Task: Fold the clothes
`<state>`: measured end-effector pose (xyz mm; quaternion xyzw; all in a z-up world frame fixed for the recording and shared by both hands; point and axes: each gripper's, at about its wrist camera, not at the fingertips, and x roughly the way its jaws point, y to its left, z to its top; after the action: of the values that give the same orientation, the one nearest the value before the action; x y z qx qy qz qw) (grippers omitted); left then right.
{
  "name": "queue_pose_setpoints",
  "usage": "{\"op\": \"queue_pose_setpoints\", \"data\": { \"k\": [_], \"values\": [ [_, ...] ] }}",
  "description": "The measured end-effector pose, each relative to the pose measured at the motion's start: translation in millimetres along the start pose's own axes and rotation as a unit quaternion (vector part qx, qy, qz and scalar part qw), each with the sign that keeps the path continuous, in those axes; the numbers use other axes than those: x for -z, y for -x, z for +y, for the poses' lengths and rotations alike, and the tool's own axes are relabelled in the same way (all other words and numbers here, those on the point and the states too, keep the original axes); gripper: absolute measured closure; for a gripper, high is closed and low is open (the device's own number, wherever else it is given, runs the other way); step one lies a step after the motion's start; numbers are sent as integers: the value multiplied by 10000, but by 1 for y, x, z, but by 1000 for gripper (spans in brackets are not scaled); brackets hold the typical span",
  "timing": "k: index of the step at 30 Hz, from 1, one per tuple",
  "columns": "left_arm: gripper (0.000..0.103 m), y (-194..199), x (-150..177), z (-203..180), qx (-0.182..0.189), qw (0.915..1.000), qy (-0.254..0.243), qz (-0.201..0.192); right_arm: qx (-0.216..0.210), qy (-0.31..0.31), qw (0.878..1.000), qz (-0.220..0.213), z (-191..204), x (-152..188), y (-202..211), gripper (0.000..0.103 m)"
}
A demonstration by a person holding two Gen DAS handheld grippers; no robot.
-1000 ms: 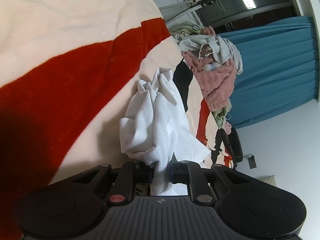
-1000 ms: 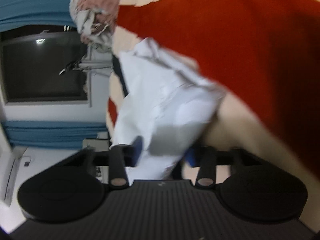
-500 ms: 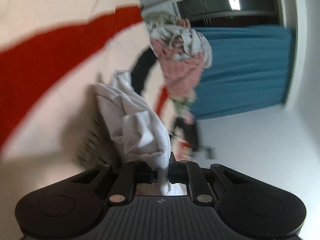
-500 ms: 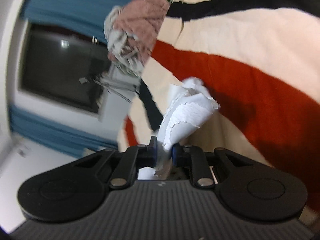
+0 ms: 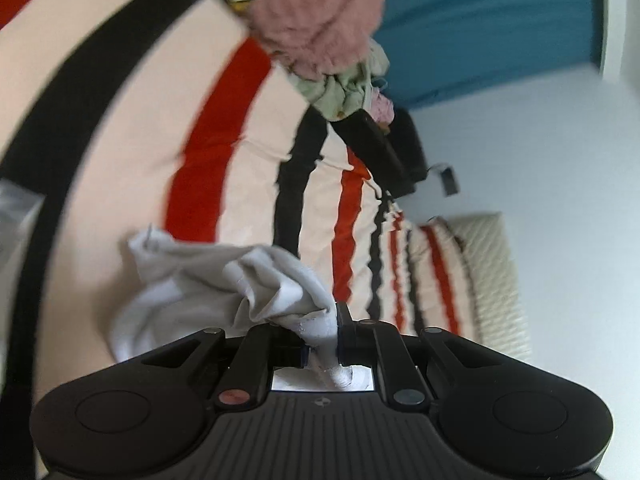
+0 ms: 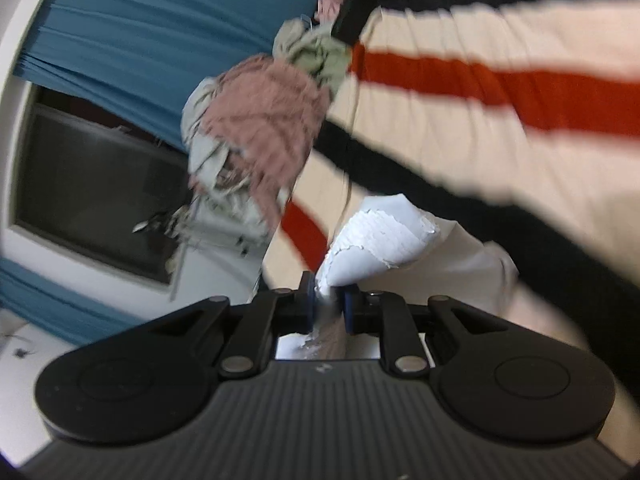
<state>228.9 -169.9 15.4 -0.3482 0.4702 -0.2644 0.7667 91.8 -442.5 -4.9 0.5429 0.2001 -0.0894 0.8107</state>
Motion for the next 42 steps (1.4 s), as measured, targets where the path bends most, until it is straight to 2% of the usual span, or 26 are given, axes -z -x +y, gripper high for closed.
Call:
{"op": "queue_pose_setpoints", "data": {
  "k": [2,5,9,11,12,13,18,20,22,24,25,27,28,31,34,35,36,38,39,40,42],
  "values": [
    [90,-37,-33,-28,31,9994,-308,-150,112,270,9993,-219,14,-36,-26,86],
    [90,-85,-78,-72,209,9949,-846,-508,-3,667,9957,-640,38,-87,-57,86],
    [90,-148,-111,-97,638,9825,-1490,-918,-137,1117,9861,-1221,41,-122,-94,86],
    [90,-180,-112,-86,565,9789,-1716,-953,-66,1340,9803,-1452,31,-129,-116,86],
    [90,-195,-113,-80,517,9771,-1824,-970,22,1499,9781,-1445,22,-126,-130,86],
    [90,-205,-108,-64,454,9787,-1804,-871,131,1591,9774,-1384,11,-124,-143,86],
    [91,-252,-78,26,123,9872,-1571,-258,917,1267,9863,-514,-67,-87,-186,86],
    [91,-256,-62,45,-25,9806,-1957,-116,1031,1086,9883,-292,-88,-68,-185,86],
    [88,-251,-51,43,-236,9722,-2331,12,1199,1097,9866,-145,-94,-50,-181,84],
    [80,-247,-41,40,-452,9618,-2697,139,1432,1031,9843,98,-92,-42,-176,83],
    [73,-237,-38,35,-494,9581,-2819,97,1500,955,9839,197,-88,-41,-170,83],
    [69,-213,-35,23,-533,9530,-2982,-16,1627,988,9811,351,-75,-40,-155,83],
    [64,-199,-32,15,-519,9520,-3015,-32,1653,1109,9792,390,-65,-40,-145,83],
    [59,-148,-23,-14,-431,9466,-3191,-163,1647,1494,9743,364,-34,-33,-107,83],
    [52,-93,-6,-43,-340,9368,-3458,-405,1540,1801,9711,274,-3,-23,-65,82],
    [47,-74,1,-52,-311,9329,-3555,-479,1511,1924,9694,227,6,-19,-52,82],
    [42,-55,8,-61,-281,9289,-3651,-552,1480,2055,9672,173,16,-14,-38,77],
    [24,-20,23,-74,-233,9225,-3790,-697,1359,2392,9614,32,34,-2,-8,57],
    [22,-4,30,-76,-217,9206,-3822,-768,1286,2539,9586,-58,41,3,5,34],
    [18,12,38,-78,-201,9187,-3853,-838,1223,2685,9554,-165,47,10,18,15],
    [7,44,54,-81,-170,9148,-3916,-979,1151,2967,9469,-458,58,26,48,16]
  ]
}}
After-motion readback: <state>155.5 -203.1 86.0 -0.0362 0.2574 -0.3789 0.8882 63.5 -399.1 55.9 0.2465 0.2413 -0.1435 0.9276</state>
